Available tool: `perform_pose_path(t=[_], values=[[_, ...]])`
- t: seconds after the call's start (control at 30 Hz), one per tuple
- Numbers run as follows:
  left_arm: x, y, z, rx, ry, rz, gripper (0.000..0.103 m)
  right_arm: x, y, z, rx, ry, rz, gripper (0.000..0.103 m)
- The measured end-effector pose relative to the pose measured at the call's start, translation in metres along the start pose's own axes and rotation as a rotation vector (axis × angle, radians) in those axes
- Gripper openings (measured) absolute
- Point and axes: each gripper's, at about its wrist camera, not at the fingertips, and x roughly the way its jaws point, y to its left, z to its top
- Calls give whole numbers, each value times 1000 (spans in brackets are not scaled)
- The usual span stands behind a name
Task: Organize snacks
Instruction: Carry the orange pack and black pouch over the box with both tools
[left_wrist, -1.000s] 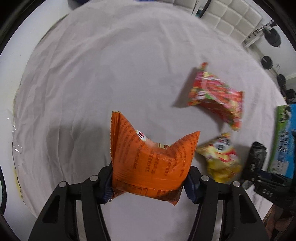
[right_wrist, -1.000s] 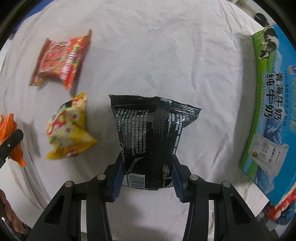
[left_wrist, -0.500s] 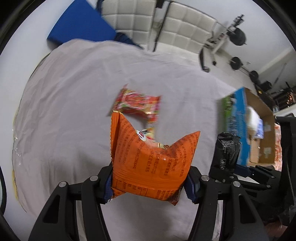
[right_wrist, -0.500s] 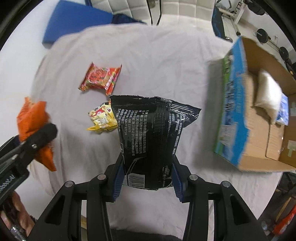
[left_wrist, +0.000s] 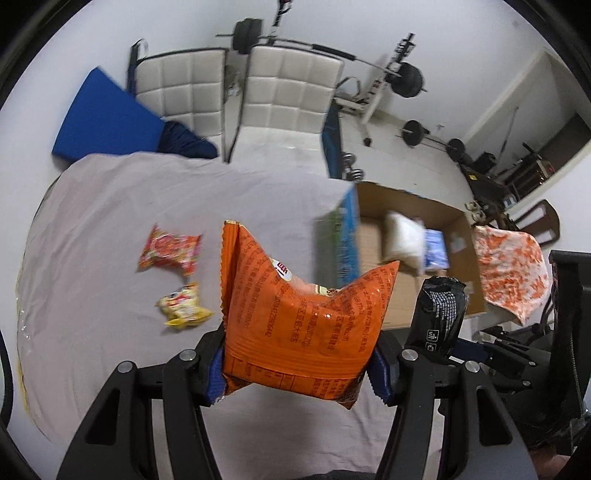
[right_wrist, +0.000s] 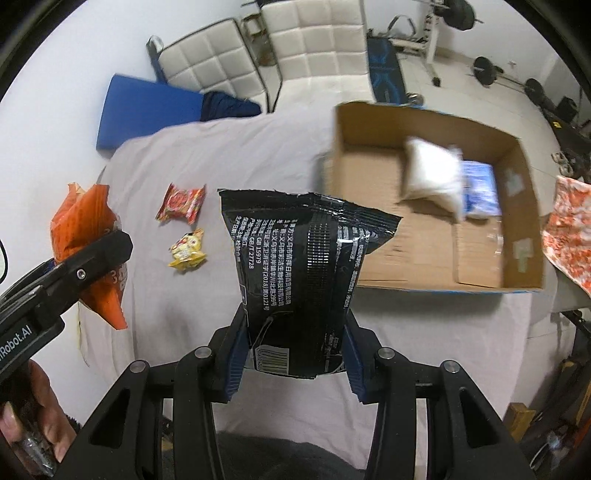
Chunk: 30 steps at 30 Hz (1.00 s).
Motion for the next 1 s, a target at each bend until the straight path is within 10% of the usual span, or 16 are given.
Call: perform_pose_path(t=[1.0], values=[[31, -173, 27, 127, 21, -59, 58, -78, -176, -12, 103, -120, -23, 48]])
